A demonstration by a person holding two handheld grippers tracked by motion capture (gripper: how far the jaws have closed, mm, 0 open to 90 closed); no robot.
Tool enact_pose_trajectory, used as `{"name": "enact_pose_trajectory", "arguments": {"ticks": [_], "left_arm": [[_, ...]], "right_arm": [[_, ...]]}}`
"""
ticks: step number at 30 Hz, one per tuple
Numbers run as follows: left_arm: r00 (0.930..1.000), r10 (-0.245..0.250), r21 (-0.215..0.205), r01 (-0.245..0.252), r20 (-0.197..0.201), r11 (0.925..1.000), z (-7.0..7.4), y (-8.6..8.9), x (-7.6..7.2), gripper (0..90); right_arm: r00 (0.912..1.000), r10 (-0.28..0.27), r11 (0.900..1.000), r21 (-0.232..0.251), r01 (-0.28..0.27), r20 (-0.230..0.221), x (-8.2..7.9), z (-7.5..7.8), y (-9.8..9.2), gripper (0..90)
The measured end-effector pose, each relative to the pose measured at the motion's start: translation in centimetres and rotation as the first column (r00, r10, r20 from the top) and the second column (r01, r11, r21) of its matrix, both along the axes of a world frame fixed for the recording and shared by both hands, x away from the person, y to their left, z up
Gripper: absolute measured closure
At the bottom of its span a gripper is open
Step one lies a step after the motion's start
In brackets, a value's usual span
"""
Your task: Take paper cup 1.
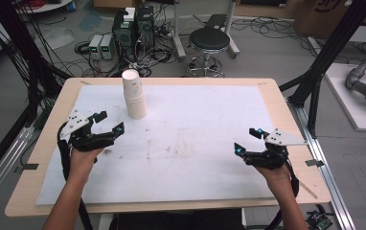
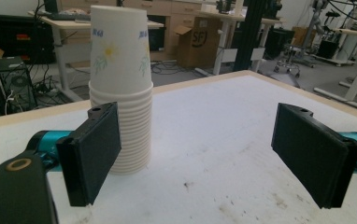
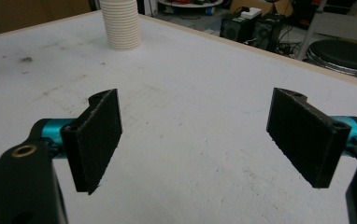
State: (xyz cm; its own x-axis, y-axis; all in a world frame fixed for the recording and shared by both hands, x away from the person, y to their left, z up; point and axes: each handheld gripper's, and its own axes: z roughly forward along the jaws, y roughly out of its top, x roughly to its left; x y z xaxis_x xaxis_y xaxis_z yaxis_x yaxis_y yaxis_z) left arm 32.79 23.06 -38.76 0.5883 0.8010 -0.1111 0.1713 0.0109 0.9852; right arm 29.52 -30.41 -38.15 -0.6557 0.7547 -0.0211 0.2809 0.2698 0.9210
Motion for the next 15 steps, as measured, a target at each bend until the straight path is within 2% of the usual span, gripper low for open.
{"name": "enact_pose_trajectory", "arguments": {"ticks": [4,6,12,15], "left_arm": [[1.0,-0.007,0.01,0.007,-0.001,0.9999,0.8,-0.4,0.8,15.9],[0.9999,-0.011,-0.001,0.011,-0.001,0.9999,1.1,-0.5,1.4,15.9],[0.9996,-0.019,0.025,0.02,-0.02,0.9995,2.3,-0.9,3.2,15.9],[0.9997,-0.015,0.021,0.015,-0.022,0.9997,2.9,-1.0,4.0,15.9]], "right_arm": [[0.9999,0.005,1.0,-0.001,-0.005,0.009,0.0,0.1,0.1,18.6],[0.9999,0.007,1.0,0.0,-0.007,0.008,0.0,0.1,0.1,18.6],[1.0,0.009,1.0,0.0,-0.009,0.001,-0.1,0.1,0.2,18.6],[1.0,0.009,1.0,0.003,-0.009,0.003,0.0,0.2,0.2,18.6]]}}
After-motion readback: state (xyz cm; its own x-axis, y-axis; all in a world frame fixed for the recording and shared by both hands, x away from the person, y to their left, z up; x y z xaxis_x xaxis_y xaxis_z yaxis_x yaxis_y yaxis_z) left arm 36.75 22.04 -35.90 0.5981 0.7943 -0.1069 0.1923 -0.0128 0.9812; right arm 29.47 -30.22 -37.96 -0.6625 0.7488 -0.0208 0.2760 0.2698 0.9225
